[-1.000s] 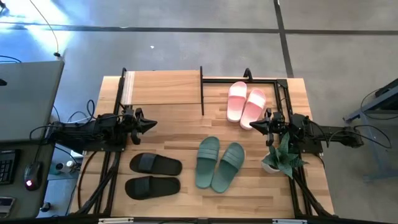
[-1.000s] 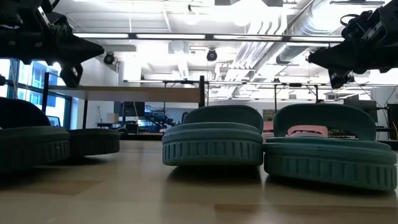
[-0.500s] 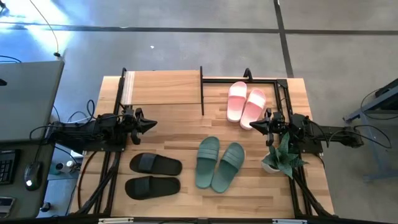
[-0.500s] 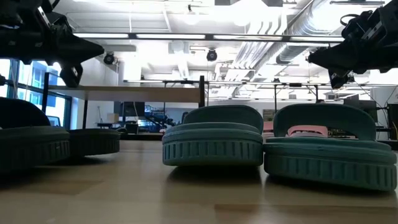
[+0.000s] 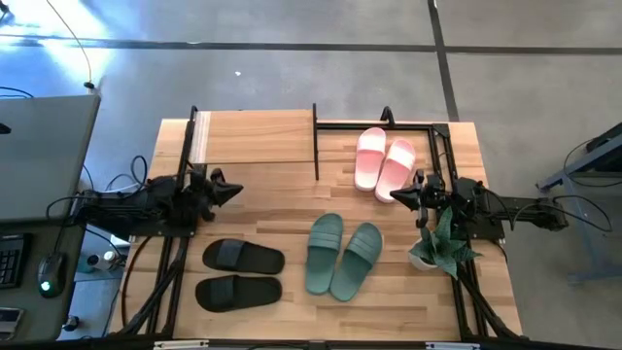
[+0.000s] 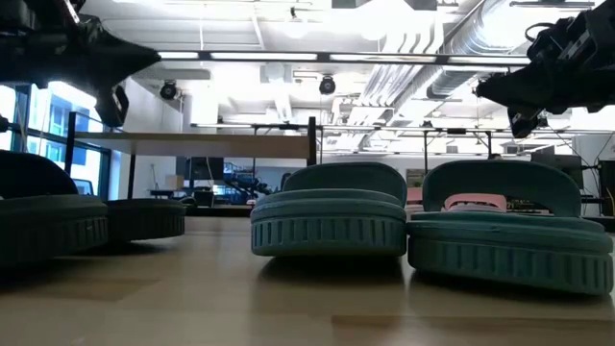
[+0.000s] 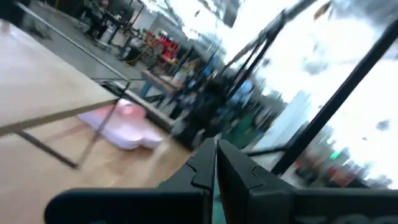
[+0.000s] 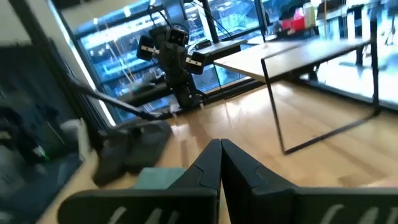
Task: Pick and place slides into the shelf
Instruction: Put the pink left slide on the shelf
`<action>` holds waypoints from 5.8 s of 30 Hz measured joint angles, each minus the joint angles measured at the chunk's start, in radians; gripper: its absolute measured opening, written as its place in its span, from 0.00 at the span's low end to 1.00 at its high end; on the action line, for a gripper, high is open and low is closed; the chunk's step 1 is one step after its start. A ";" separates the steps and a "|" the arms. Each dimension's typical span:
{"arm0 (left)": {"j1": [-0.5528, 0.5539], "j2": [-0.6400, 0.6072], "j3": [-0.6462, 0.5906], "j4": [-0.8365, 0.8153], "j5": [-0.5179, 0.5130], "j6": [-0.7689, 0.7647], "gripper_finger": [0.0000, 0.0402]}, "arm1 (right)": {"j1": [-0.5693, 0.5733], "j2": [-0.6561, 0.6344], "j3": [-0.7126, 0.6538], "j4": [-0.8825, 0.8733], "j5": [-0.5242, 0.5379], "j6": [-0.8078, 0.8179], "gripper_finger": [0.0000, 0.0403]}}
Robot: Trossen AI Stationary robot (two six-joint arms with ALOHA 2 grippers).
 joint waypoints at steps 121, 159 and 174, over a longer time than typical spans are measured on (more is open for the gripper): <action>0.000 0.905 0.827 -0.469 0.006 0.379 0.01 | -0.244 1.433 0.869 -1.038 0.589 -0.065 0.31; 0.000 0.905 0.827 -0.469 0.006 0.357 0.01 | -0.356 1.673 0.868 -0.907 0.725 -0.087 0.33; 0.000 0.905 0.826 -0.469 0.002 0.357 0.01 | -0.375 1.657 0.869 -1.008 0.683 -0.079 0.02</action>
